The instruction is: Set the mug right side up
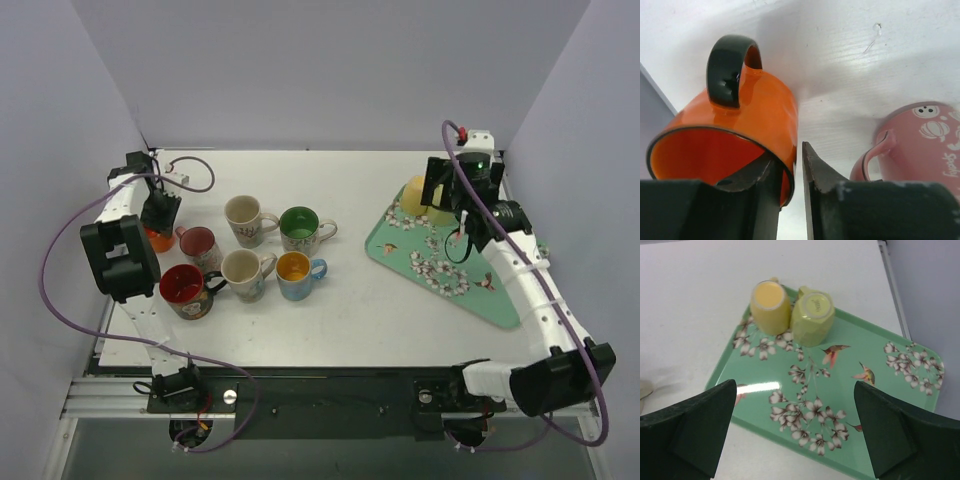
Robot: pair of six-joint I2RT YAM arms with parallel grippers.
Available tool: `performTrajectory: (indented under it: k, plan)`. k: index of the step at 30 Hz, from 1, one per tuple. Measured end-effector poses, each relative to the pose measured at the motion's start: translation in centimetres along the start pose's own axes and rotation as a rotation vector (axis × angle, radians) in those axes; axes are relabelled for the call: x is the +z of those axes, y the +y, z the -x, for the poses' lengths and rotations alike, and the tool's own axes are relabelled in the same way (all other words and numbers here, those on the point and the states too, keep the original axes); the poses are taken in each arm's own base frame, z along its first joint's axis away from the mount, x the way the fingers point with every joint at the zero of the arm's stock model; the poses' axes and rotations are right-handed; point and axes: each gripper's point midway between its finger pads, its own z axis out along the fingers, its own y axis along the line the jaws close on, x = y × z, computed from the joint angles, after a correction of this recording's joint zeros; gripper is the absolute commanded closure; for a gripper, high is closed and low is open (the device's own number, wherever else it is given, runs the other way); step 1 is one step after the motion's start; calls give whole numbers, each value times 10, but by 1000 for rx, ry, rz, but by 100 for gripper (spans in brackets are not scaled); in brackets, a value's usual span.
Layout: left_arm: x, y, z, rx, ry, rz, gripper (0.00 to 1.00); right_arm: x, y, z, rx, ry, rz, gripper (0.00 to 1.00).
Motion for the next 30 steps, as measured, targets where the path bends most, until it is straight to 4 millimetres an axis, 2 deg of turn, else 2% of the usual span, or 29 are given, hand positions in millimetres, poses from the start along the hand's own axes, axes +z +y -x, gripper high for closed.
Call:
performTrajectory:
  k: [1,4,8,13,16,19,23,27,30]
  plan:
    - [0,0,2,3,-8,-3,59,10,-11,2,27,17,-34,3]
    - [1,0,5,-1,-25,-11,53,43,-42,5,85,72,-122,3]
    - [1,2,6,-5,-38,-18,42,93,-60,2,109,154,-162,3]
    - [-6,1,8,-13,-59,-26,36,160,-63,-14,115,254,-147,3]
    - [-24,0,16,-10,-110,-22,36,194,-59,-29,94,312,-121,4]
    - [-52,0,27,-6,-180,-9,36,219,-51,-42,72,353,-91,6]
    - [-79,-1,38,-7,-256,-1,36,236,-45,-55,74,379,-52,19]
    - [-96,-6,43,0,-303,-7,36,236,-49,-56,78,377,-48,25]
    - [-109,-12,46,11,-338,-14,36,226,-54,-61,79,380,-55,28]
